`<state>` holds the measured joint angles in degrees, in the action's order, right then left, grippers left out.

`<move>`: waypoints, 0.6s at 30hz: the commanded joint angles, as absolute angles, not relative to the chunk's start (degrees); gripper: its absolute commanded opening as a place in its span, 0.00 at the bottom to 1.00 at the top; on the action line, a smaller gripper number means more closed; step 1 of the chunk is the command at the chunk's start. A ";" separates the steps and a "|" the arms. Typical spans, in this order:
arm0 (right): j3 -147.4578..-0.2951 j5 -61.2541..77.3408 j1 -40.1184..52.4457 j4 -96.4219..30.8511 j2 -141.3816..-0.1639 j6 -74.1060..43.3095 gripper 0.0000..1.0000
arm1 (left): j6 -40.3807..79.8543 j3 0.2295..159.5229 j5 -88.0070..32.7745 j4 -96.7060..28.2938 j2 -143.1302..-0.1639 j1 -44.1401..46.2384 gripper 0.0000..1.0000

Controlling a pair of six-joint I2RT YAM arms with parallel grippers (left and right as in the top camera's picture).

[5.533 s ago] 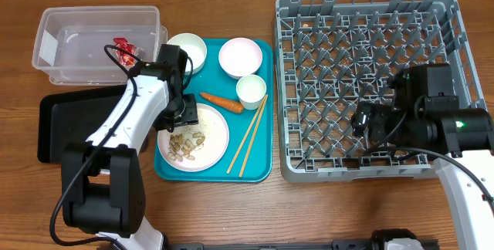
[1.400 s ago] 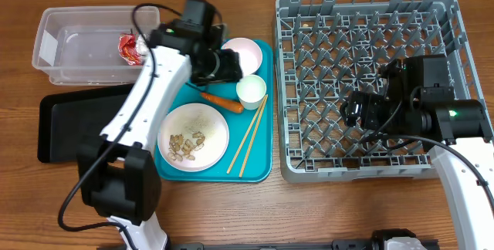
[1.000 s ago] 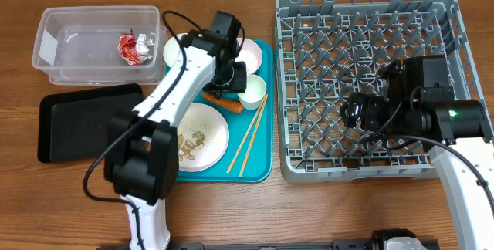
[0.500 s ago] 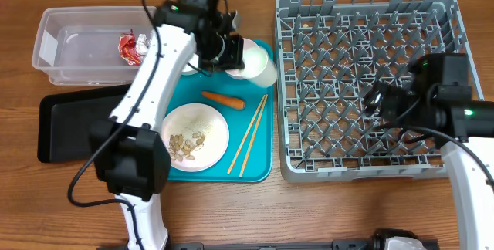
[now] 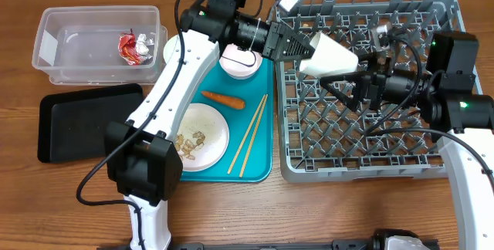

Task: Sort waste into correct bins and load items into the dishwasher
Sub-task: 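Pass the white cup from the left gripper to the right gripper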

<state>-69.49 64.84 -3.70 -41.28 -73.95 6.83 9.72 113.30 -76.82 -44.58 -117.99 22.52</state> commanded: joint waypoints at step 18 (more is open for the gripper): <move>-70.87 70.63 -3.44 -34.30 -74.02 8.16 0.77 | 13.37 114.39 -79.11 -44.34 -117.47 22.59 0.04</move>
<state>-69.49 67.68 -3.73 -34.98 -74.32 7.57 12.14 113.30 -80.25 -44.49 -117.99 22.44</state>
